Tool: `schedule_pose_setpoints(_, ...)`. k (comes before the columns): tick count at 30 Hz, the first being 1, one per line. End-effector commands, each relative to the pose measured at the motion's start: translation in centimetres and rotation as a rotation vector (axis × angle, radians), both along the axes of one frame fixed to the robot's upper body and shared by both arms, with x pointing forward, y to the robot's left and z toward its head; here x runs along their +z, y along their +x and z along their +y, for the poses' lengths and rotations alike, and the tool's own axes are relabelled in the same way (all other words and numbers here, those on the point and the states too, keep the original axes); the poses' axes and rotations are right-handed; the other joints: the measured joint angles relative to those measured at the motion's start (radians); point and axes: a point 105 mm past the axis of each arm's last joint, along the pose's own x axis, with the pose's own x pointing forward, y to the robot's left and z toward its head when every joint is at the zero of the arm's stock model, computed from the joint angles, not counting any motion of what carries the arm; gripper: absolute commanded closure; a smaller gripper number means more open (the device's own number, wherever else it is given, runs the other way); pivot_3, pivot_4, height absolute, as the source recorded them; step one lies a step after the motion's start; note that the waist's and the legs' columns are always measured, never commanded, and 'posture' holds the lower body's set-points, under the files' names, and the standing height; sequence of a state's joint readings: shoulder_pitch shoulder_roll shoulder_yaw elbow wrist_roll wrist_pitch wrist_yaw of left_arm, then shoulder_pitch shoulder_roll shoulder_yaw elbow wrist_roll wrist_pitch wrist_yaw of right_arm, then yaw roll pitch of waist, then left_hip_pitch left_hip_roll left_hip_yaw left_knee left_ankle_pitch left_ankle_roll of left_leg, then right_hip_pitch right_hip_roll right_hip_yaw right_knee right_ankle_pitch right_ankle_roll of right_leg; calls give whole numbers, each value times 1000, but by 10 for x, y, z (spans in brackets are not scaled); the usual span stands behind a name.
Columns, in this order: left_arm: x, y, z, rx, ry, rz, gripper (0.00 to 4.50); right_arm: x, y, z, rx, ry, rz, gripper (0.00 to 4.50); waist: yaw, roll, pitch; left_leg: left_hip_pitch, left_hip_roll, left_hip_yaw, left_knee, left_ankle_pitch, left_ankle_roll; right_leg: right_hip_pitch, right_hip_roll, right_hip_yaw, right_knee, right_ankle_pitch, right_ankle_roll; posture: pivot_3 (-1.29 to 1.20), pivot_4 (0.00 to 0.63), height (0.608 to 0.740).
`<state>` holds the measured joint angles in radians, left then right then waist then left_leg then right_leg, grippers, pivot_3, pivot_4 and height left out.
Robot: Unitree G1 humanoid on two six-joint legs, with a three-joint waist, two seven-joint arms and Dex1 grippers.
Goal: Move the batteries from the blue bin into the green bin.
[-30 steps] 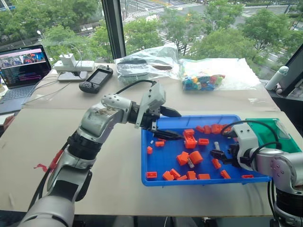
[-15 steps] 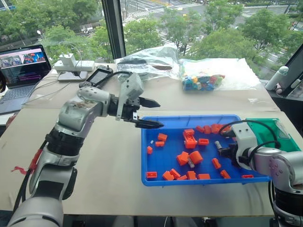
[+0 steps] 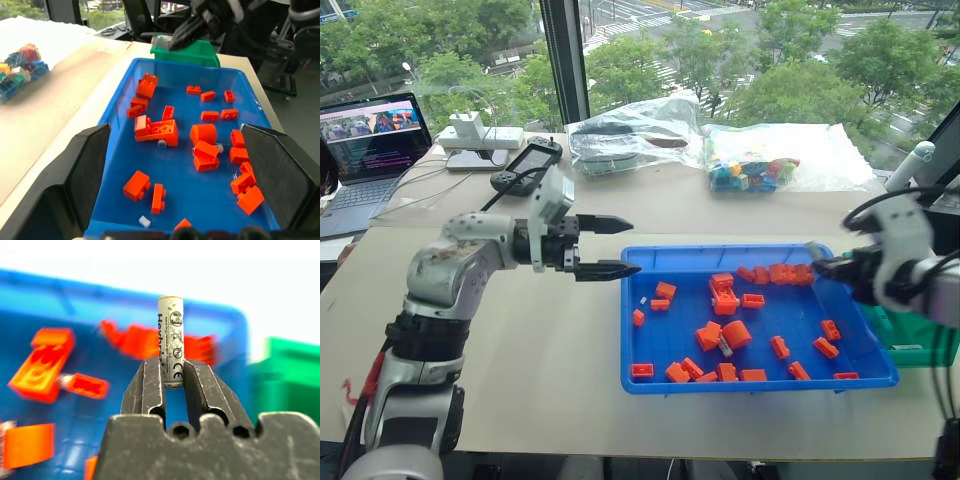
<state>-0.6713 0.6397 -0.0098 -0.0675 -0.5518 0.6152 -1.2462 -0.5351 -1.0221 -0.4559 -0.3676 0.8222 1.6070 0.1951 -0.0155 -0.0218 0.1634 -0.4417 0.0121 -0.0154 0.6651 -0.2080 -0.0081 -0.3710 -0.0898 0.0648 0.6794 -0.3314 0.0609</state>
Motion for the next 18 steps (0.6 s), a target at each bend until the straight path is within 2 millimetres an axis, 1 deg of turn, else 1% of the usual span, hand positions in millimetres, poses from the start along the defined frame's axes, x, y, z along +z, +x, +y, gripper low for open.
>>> schedule_pose_setpoints(1, 6, -8, -3, -37, 4, -72, 0, 23, -15, -32, -115, -55, -16, 4260, 0, 0, 0, 0, 0, 0, 0, 0, 0, 0, 0, 0, -1, 0, 0, 0, 150, 732)
schedule_pose_setpoints(4, 0, -10, -7, -58, 20, -80, 0, 18, -25, -57, -218, -93, 43, 4260, 1, 0, 0, 0, 0, 1, 0, 0, 0, 0, 0, 0, -1, 0, 0, 0, 150, 732)
schedule_pose_setpoints(6, -3, -11, -10, -69, 35, -86, 0, 6, -33, -72, -282, -100, 100, 4260, 1, 0, 0, 0, 0, 1, 0, 0, 0, 0, 0, 0, -1, 0, 0, 0, 150, 732)
schedule_pose_setpoints(10, -4, -14, -13, -93, 42, -87, 0, -13, -35, -79, -305, -76, 139, 4260, -4, 0, 0, 0, 0, 2, 0, 0, 0, 0, 0, 1, -1, 0, 0, 0, 150, 732)
schedule_pose_setpoints(14, -7, -15, -12, -93, 61, -81, 0, -27, -30, -80, -298, -70, 142, 4260, -9, 0, 0, 1, 1, 2, 0, 0, 0, 0, 1, 2, -1, 0, 0, 0, 150, 732)
schedule_pose_setpoints(16, -7, -16, -12, -92, 64, -78, 0, -31, -28, -86, -325, -66, 127, 3243, -8, 0, 0, 1, 1, 2, 0, 0, 0, 0, 1, 2, -2, 0, 0, 0, 150, 732)
schedule_pose_setpoints(17, -7, -16, -12, -92, 64, -77, 0, -32, -27, -87, -331, -71, 123, 3044, -7, 0, 0, 1, 1, 2, 0, 0, 0, 0, 1, 2, -2, 0, 0, 0, 150, 732)
schedule_pose_setpoints(18, -7, -17, -12, -92, 64, -76, 0, -30, -26, -87, -332, -68, 113, 2676, -5, 0, 0, 1, 1, 2, 0, 0, 0, 0, 1, 2, -2, 0, 0, 0, 150, 732)
